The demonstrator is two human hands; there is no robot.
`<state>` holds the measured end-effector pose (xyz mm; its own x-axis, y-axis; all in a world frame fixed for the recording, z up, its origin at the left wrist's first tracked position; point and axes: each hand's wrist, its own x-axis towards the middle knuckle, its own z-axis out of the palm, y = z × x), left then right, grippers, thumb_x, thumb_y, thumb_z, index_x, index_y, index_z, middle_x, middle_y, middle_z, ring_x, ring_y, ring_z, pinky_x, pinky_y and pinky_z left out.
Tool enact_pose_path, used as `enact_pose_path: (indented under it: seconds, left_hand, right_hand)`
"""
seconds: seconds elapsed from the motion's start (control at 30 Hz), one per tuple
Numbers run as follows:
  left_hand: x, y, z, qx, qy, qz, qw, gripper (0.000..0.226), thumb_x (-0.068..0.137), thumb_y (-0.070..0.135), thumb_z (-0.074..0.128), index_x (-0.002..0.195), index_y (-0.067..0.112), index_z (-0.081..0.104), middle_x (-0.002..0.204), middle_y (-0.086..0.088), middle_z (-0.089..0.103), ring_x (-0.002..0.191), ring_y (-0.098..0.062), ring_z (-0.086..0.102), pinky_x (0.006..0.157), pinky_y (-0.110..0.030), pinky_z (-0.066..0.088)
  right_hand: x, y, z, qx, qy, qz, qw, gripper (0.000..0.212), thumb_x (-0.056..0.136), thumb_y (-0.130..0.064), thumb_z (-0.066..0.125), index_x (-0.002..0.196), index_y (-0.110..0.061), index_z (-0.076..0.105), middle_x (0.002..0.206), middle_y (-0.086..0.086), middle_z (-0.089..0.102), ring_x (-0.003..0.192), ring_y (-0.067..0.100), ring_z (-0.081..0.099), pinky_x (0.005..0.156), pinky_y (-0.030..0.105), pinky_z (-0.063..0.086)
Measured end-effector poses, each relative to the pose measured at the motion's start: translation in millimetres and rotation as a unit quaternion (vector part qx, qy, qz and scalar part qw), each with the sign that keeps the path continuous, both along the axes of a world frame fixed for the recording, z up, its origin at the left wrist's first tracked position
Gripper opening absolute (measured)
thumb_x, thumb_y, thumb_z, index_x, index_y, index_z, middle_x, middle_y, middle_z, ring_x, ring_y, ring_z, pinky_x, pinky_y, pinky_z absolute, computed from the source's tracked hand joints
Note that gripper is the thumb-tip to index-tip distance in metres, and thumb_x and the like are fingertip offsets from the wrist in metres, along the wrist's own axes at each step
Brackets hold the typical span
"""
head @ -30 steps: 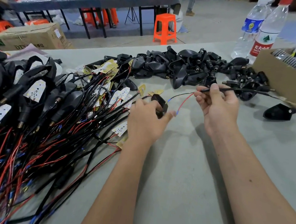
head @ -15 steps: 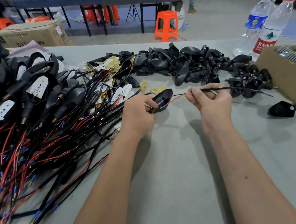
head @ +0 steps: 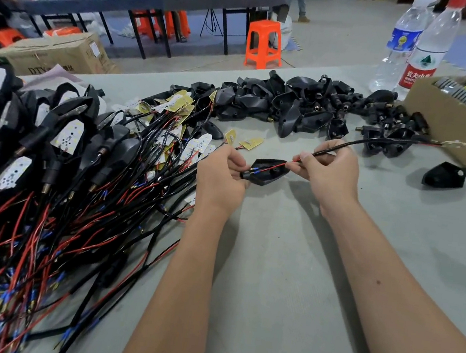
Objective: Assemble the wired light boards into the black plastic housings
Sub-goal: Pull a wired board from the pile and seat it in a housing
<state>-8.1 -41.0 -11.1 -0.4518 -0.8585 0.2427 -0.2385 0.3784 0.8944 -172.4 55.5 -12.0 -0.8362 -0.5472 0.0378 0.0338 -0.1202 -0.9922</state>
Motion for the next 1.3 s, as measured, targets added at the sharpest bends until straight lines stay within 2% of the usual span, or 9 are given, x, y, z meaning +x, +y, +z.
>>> enact_pose_path:
  seconds: [0.13, 0.27, 0.4, 0.53, 0.63, 0.73, 0.93, 1.17, 1.3]
  left_hand:
    - [1, 1, 1, 0.009, 0.0, 0.011, 1.0, 0.039, 0.068, -0.02, 0.076, 0.088, 0.01, 0.061, 0.081, 0.0, 0.069, 0.069, -0.009, 0.069, 0.07, -0.021, 0.059]
    - [2, -1, 3, 0.01, 0.003, 0.016, 1.0, 0.039, 0.068, -0.019, 0.078, 0.088, 0.011, 0.062, 0.079, 0.001, 0.067, 0.062, 0.0, 0.065, 0.066, -0.016, 0.057]
    - [2, -1, 2, 0.008, 0.009, 0.024, 1.0, 0.04, 0.068, -0.018, 0.079, 0.087, 0.013, 0.062, 0.081, -0.001, 0.069, 0.066, -0.007, 0.067, 0.068, -0.021, 0.059]
    - [3, -3, 0, 0.009, 0.013, 0.032, 0.999, 0.041, 0.067, -0.018, 0.08, 0.085, 0.014, 0.062, 0.082, -0.003, 0.069, 0.069, -0.011, 0.069, 0.068, -0.021, 0.059]
    - [3, -3, 0, -0.002, 0.006, 0.024, 1.0, 0.041, 0.067, -0.017, 0.081, 0.083, 0.016, 0.063, 0.08, -0.001, 0.069, 0.066, -0.004, 0.067, 0.067, -0.019, 0.059]
    - [3, -3, 0, -0.006, 0.001, 0.025, 1.0, 0.041, 0.067, -0.016, 0.082, 0.083, 0.017, 0.063, 0.08, 0.0, 0.069, 0.066, -0.003, 0.066, 0.067, -0.017, 0.058]
    - [5, -4, 2, 0.009, 0.021, 0.034, 0.999, 0.039, 0.068, -0.014, 0.082, 0.082, 0.018, 0.065, 0.082, -0.002, 0.072, 0.068, 0.001, 0.068, 0.07, -0.016, 0.057]
    - [5, -4, 1, 0.029, 0.024, 0.045, 0.998, 0.037, 0.068, -0.017, 0.08, 0.086, 0.013, 0.067, 0.08, 0.001, 0.07, 0.064, 0.004, 0.065, 0.071, -0.015, 0.057]
    - [6, -4, 2, 0.033, 0.023, 0.042, 0.998, 0.037, 0.068, -0.018, 0.08, 0.087, 0.011, 0.068, 0.082, 0.0, 0.071, 0.066, 0.003, 0.066, 0.071, -0.014, 0.056]
  right_hand:
    - [1, 2, 1, 0.004, 0.005, 0.022, 1.0, 0.02, 0.093, 0.003, 0.06, 0.093, -0.013, 0.048, 0.081, 0.013, 0.078, 0.074, 0.032, 0.078, 0.088, 0.048, 0.062]
    - [2, 2, 5, 0.017, 0.031, 0.007, 0.999, 0.021, 0.093, 0.003, 0.059, 0.092, -0.014, 0.049, 0.083, 0.014, 0.077, 0.073, 0.03, 0.078, 0.081, 0.041, 0.063]
    - [4, 3, 7, 0.025, 0.063, -0.005, 0.998, 0.022, 0.094, 0.004, 0.059, 0.091, -0.015, 0.049, 0.083, 0.014, 0.077, 0.07, 0.027, 0.078, 0.069, 0.03, 0.062]
    - [4, 3, 7, 0.026, 0.07, 0.004, 0.997, 0.022, 0.094, 0.004, 0.058, 0.091, -0.015, 0.048, 0.081, 0.013, 0.077, 0.07, 0.028, 0.078, 0.07, 0.031, 0.063]
    - [6, 3, 10, 0.002, 0.035, 0.019, 0.999, 0.021, 0.095, 0.005, 0.059, 0.092, -0.013, 0.048, 0.081, 0.013, 0.078, 0.072, 0.03, 0.078, 0.074, 0.032, 0.062]
    - [6, 6, 14, -0.034, 0.011, 0.037, 0.999, 0.021, 0.095, 0.006, 0.059, 0.093, -0.011, 0.047, 0.08, 0.015, 0.077, 0.074, 0.033, 0.078, 0.071, 0.028, 0.062]
    - [5, 5, 12, -0.015, 0.045, 0.068, 0.997, 0.019, 0.097, 0.006, 0.058, 0.095, -0.009, 0.047, 0.08, 0.018, 0.077, 0.075, 0.034, 0.078, 0.083, 0.04, 0.063]
    - [3, 7, 12, -0.05, 0.063, 0.108, 0.991, 0.024, 0.1, 0.009, 0.054, 0.094, -0.012, 0.046, 0.079, 0.014, 0.076, 0.068, 0.028, 0.074, 0.069, 0.029, 0.061]
    - [2, 8, 15, -0.067, 0.073, 0.133, 0.986, 0.026, 0.101, 0.011, 0.052, 0.093, -0.014, 0.046, 0.078, 0.011, 0.075, 0.067, 0.026, 0.07, 0.068, 0.027, 0.058]
